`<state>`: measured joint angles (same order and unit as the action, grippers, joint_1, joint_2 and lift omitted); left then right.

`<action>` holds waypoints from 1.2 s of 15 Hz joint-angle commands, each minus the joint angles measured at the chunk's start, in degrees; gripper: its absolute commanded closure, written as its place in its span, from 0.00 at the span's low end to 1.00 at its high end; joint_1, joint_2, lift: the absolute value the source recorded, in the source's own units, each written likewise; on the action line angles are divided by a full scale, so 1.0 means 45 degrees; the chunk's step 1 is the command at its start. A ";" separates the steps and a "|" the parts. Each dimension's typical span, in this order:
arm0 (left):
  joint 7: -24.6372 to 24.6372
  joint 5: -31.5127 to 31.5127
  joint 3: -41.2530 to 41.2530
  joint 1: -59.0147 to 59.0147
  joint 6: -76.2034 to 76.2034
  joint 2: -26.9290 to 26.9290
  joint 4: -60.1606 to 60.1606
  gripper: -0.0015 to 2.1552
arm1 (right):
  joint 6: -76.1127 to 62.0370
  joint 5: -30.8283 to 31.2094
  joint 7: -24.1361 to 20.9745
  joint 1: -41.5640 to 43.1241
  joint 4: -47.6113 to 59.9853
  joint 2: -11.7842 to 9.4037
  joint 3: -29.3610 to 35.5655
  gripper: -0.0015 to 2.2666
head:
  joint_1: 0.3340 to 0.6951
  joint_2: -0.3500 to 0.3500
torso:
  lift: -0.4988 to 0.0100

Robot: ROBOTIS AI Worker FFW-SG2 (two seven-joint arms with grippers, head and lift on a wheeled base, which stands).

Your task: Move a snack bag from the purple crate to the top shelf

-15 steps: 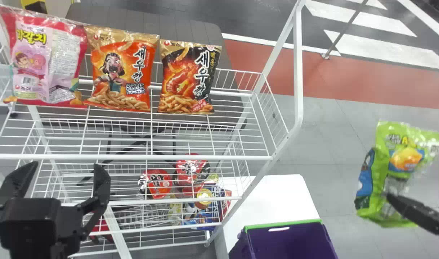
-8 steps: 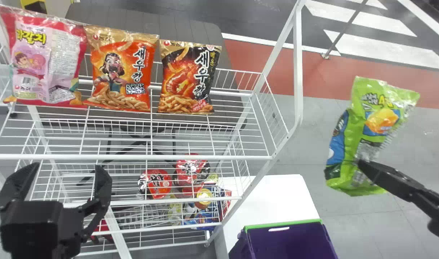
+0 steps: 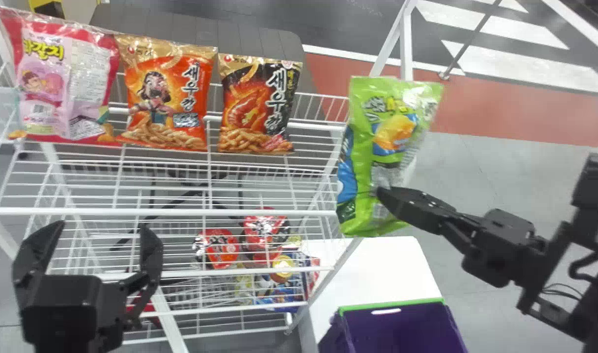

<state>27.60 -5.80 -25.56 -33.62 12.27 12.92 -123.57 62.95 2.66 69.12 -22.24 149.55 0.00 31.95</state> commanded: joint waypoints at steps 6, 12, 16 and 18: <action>0.0078 -0.0079 0.0054 -0.0224 -0.0039 0.0079 -0.0059 0.05 | -0.3606 0.1167 -0.2607 0.1055 -0.2902 0.0012 -0.4150 0.88 | 1.00 0.32 | 0.98; 0.0078 -0.0020 0.0113 -0.0302 -0.0273 0.0137 0.0058 0.05 | -0.6536 0.0972 -0.4443 0.2071 -0.5753 0.0012 -0.4599 0.88 | 1.00 0.38 | 0.98; 0.0078 -0.0020 0.0113 -0.0361 -0.0313 0.0176 -0.0040 0.05 | -0.8567 0.0659 -0.5282 0.2422 -0.7238 0.0012 -0.4560 0.88 | 1.00 0.38 | 0.98; 0.0215 -0.0040 0.0074 -0.0419 -0.0313 0.0254 -0.0059 0.05 | -0.9114 0.0640 -0.5849 0.2559 -0.7746 0.0012 -0.4501 0.88 | 1.00 0.37 | 0.98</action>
<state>28.28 -5.89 -25.06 -35.37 10.92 13.80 -123.75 23.99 5.62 43.67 -11.12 116.37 0.00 11.52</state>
